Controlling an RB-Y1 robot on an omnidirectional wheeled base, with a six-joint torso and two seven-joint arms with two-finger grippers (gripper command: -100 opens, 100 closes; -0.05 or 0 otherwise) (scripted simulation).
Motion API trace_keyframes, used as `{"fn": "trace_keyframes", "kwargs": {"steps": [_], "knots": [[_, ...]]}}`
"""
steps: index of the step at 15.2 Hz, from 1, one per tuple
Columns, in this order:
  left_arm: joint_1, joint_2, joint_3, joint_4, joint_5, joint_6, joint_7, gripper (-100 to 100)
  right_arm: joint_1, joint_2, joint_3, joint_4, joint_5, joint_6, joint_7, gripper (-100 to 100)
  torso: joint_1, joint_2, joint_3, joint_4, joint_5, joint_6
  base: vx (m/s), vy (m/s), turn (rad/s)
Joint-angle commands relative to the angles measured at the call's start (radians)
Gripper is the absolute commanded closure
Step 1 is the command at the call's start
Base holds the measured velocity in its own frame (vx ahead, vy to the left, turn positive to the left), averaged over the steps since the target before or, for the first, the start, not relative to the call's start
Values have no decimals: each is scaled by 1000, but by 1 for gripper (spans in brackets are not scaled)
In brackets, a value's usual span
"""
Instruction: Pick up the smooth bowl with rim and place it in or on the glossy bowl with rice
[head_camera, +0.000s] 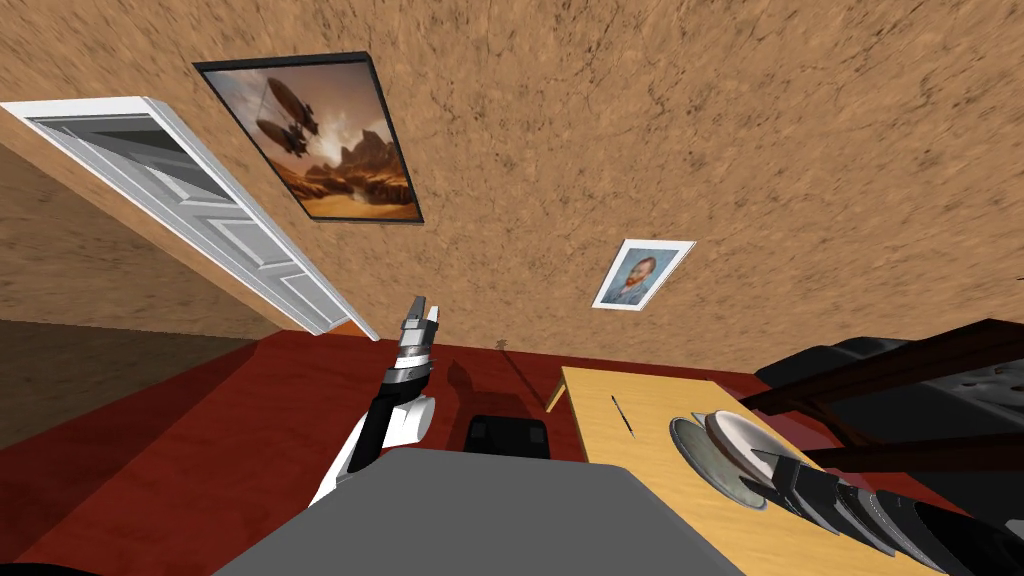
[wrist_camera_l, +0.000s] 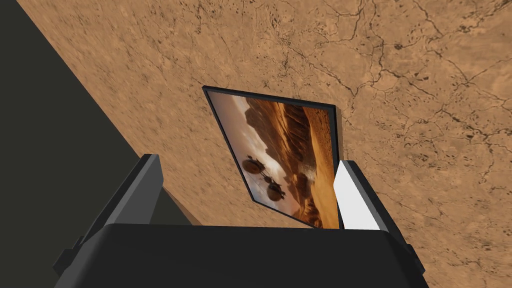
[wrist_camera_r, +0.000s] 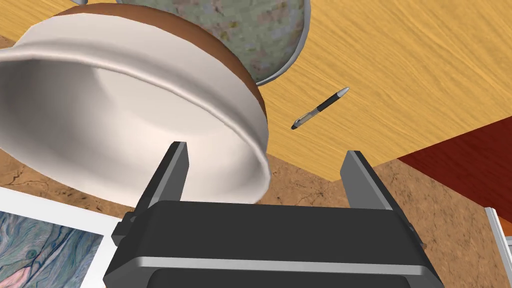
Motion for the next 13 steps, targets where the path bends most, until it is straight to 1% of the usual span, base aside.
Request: {"fn": "trace_keyframes", "kwargs": {"steps": [1,3,4,7,8,13], "knots": [[0,0,0,0,0,0,0,0,2,-33,-3,-8,-5,-25,-12,-100,0,0,0,0,0,0,11,6,-68],[0,0,0,0,0,0,0,0,3,-55,-4,-13,-8,-42,-20,-100,1,-1,0,0,1,0,23,14,-89],[0,0,0,0,0,0,0,0,3,-55,-4,-13,-8,-42,-20,-100,2,-1,-1,0,1,0,21,16,-27],[0,0,0,0,0,0,0,0,5,-98,-8,-23,-14,-76,-36,-100,2,-1,-1,0,1,0,25,15,-48],[0,0,0,0,0,0,0,0,3,-84,-6,-19,-11,-62,-31,-100,2,-2,-1,0,1,0,19,10,-26],[0,0,0,0,0,0,0,0,3,-87,-7,-19,-12,-68,-32,-100,0,0,0,0,0,0,1,1,0]]}}
